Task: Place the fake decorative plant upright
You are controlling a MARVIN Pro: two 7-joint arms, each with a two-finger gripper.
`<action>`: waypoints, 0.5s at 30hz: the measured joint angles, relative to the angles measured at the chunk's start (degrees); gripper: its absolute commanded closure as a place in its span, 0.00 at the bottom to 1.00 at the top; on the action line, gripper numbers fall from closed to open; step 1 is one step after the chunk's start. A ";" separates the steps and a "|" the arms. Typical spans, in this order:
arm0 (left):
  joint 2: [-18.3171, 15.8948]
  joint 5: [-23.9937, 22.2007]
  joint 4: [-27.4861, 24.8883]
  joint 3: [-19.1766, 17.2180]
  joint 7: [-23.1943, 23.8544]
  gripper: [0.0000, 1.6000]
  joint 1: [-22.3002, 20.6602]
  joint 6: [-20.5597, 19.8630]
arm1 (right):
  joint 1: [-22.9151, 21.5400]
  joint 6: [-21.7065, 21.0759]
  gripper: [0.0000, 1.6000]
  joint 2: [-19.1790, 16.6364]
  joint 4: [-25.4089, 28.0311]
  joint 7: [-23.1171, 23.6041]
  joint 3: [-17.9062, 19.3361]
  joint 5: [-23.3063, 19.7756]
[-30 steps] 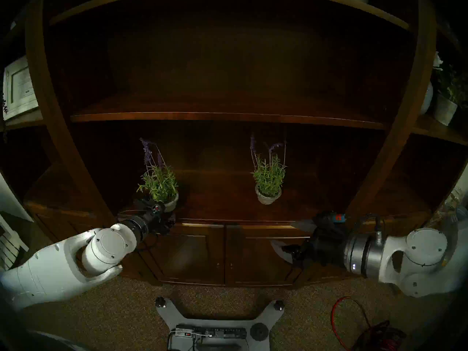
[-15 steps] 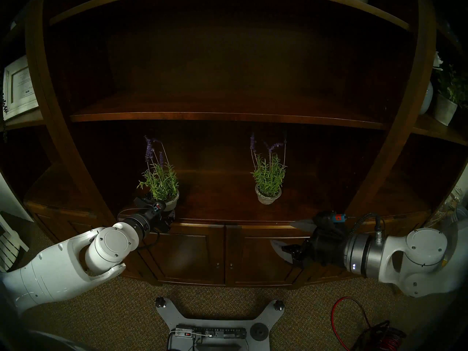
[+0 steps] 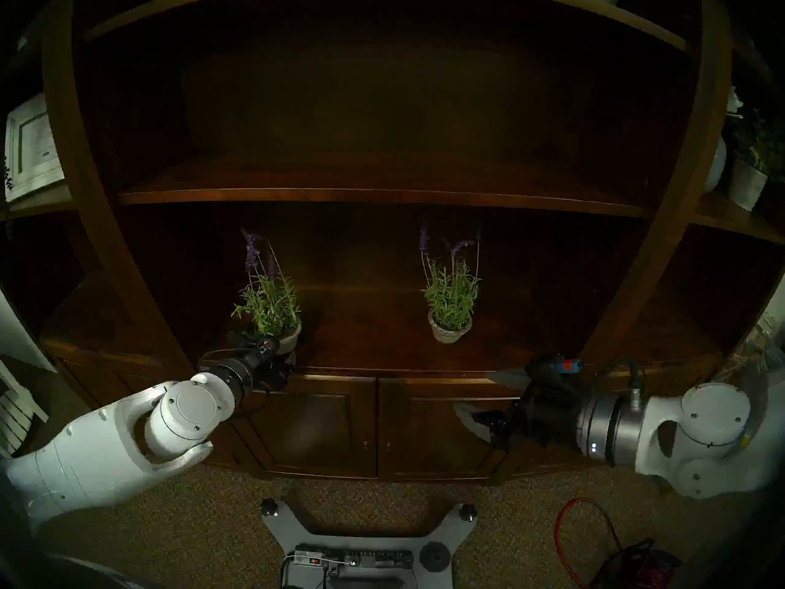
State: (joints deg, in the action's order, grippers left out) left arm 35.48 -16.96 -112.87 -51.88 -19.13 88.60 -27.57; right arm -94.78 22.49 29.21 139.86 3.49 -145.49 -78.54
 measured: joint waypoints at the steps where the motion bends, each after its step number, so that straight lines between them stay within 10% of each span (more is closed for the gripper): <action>1: -0.11 -0.03 -0.05 -0.07 -0.04 0.00 0.09 0.00 | 0.00 0.00 0.00 0.00 0.00 0.00 0.00 0.00; 15: -1.42 -0.70 -0.94 -0.98 -1.07 0.00 1.09 0.28 | 0.00 0.00 0.00 0.00 0.00 0.00 0.00 0.00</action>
State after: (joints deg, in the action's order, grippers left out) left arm 34.06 -17.67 -113.81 -52.86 -20.21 89.69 -27.29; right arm -94.78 22.49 29.21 139.86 3.49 -145.49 -78.54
